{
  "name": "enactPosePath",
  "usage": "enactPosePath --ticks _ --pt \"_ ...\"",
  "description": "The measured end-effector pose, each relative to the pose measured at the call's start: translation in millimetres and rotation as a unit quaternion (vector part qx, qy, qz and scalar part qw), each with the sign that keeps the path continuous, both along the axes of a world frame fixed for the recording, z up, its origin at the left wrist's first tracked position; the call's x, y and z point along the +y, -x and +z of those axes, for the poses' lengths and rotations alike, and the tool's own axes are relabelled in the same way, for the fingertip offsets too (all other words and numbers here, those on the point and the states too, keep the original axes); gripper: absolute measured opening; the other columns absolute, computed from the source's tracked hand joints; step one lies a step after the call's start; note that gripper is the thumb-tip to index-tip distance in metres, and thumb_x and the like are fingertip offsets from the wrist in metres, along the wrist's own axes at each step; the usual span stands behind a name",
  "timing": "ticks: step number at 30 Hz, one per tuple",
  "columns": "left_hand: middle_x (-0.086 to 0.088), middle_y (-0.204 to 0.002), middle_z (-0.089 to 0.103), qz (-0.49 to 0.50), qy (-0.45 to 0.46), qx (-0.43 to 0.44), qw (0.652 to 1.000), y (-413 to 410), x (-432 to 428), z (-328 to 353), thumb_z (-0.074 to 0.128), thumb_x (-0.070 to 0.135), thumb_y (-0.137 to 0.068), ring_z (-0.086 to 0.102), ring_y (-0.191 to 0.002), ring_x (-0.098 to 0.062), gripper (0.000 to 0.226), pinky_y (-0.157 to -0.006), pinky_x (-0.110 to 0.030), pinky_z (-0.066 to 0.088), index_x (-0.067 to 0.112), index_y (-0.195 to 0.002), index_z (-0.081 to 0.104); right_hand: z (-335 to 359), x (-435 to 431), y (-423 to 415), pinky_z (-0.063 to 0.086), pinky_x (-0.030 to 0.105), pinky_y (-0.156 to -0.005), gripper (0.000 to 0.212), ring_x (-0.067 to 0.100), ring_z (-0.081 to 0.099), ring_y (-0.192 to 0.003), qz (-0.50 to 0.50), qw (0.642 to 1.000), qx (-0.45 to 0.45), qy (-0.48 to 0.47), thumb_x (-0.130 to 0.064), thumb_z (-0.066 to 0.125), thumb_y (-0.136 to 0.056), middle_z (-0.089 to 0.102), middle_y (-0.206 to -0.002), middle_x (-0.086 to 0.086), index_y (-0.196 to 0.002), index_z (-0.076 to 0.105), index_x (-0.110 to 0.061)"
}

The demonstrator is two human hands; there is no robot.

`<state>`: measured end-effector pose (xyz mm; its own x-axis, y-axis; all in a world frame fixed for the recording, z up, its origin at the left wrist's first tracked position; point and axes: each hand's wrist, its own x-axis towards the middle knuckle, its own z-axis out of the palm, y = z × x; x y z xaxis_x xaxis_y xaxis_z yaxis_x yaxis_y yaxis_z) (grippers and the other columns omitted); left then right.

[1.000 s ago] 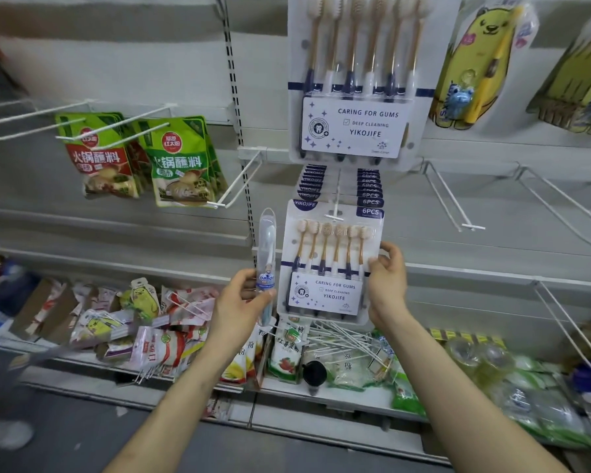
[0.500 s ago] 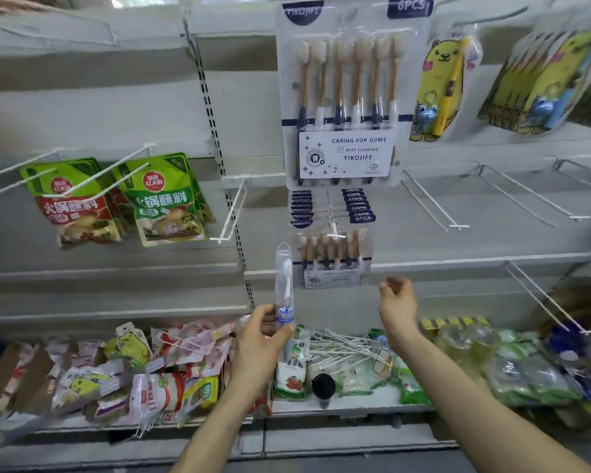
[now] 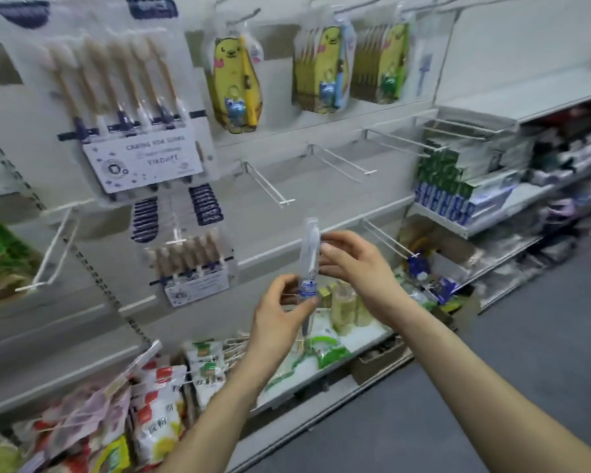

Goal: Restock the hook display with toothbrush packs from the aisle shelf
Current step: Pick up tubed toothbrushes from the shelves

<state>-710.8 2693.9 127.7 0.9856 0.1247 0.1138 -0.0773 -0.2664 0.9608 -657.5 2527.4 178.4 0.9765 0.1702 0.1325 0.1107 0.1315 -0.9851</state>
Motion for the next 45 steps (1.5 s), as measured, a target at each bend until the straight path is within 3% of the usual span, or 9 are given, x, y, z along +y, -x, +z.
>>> enactPosePath --ticks 3,6,11,18,21,26,29,39,45 --pt "0.017 -0.099 0.074 -0.035 -0.019 -0.023 0.999 -30.5 -60.9 18.9 0.087 0.023 -0.084 0.068 -0.093 -0.002 0.031 -0.083 -0.02 0.053 0.031 -0.107 0.068 25.6 -56.0 -12.8 0.063 0.039 -0.088 0.024 0.021 0.072 -0.101 -0.031 0.999 -0.034 0.013 -0.01 0.073 -0.097 0.073 -0.115 0.018 -0.12 0.067 -0.011" --pt "0.019 -0.099 0.074 -0.066 -0.022 -0.052 0.996 -62.7 -130.6 40.6 0.085 0.026 -0.086 0.068 -0.093 -0.002 0.028 -0.083 -0.023 0.053 0.034 -0.107 0.068 50.2 -121.1 -31.0 0.059 0.027 -0.075 0.019 0.014 0.071 -0.093 -0.062 0.995 -0.069 0.031 -0.01 0.074 -0.095 0.074 -0.108 0.014 -0.111 0.069 -0.02" --pt "0.016 -0.107 0.076 -0.089 0.012 -0.102 0.991 -112.1 -244.9 77.2 0.073 0.037 -0.097 0.071 -0.103 -0.005 0.015 -0.094 -0.043 0.059 0.037 -0.112 0.07 83.9 -235.3 -71.0 0.059 0.028 -0.079 0.019 0.02 0.074 -0.099 -0.071 0.99 -0.109 0.062 -0.013 0.073 -0.097 0.076 -0.111 0.009 -0.11 0.071 -0.027" --pt "0.006 -0.114 0.076 -0.088 0.002 -0.141 0.986 -188.2 -353.6 133.1 0.063 0.033 -0.105 0.072 -0.105 -0.008 0.027 -0.088 -0.037 0.062 0.023 -0.129 0.067 136.6 -340.0 -144.5 0.055 0.02 -0.064 0.016 0.011 0.072 -0.083 -0.09 0.985 -0.122 0.083 -0.012 0.074 -0.096 0.076 -0.106 0.015 -0.112 0.072 -0.014" --pt "0.008 -0.111 0.076 -0.093 0.014 -0.151 0.984 -222.3 -380.9 156.3 0.061 0.031 -0.105 0.072 -0.103 -0.006 0.016 -0.082 -0.028 0.061 0.032 -0.12 0.067 157.4 -367.2 -184.0 0.062 0.03 -0.072 0.018 0.02 0.075 -0.093 -0.089 0.983 -0.142 0.082 -0.014 0.074 -0.096 0.077 -0.104 0.01 -0.114 0.072 -0.015" --pt "0.022 -0.108 0.073 -0.084 0.006 -0.16 0.983 -285.5 -417.5 177.1 0.059 0.034 -0.106 0.07 -0.102 -0.001 0.015 -0.084 -0.027 0.061 0.043 -0.117 0.063 175.5 -402.4 -253.3 0.064 0.047 -0.085 0.019 0.023 0.075 -0.099 -0.094 0.98 -0.156 0.083 -0.019 0.075 -0.095 0.076 -0.102 0.003 -0.114 0.072 -0.02" --pt "0.017 -0.112 0.073 -0.072 0.007 -0.174 0.982 -325.2 -438.6 185.9 0.058 0.034 -0.107 0.069 -0.103 -0.002 0.016 -0.085 -0.028 0.061 0.04 -0.12 0.064 185.3 -421.2 -296.6 0.062 0.054 -0.087 0.016 0.027 0.074 -0.099 -0.085 0.979 -0.165 0.082 -0.018 0.072 -0.097 0.075 -0.106 0.006 -0.113 0.073 -0.02" --pt "0.016 -0.11 0.075 0.021 0.002 -0.229 0.973 -410.9 -478.0 217.2 0.057 0.032 -0.107 0.072 -0.101 -0.006 0.018 -0.08 -0.025 0.06 0.037 -0.12 0.068 219.2 -451.4 -402.3 0.059 0.051 -0.096 0.019 0.02 0.072 -0.106 -0.022 0.974 -0.21 0.079 -0.021 0.064 -0.099 0.076 -0.107 -0.006 -0.115 0.073 -0.027" --pt "0.007 -0.113 0.076 0.072 -0.013 -0.223 0.972 -418.2 -480.4 231.0 0.055 0.029 -0.108 0.072 -0.102 -0.014 0.027 -0.081 -0.034 0.063 0.022 -0.13 0.069 229.2 -455.9 -418.9 0.066 0.04 -0.081 0.017 0.018 0.075 -0.093 0.023 0.98 -0.195 0.037 -0.013 0.06 -0.102 0.075 -0.102 0.002 -0.114 0.072 -0.016"
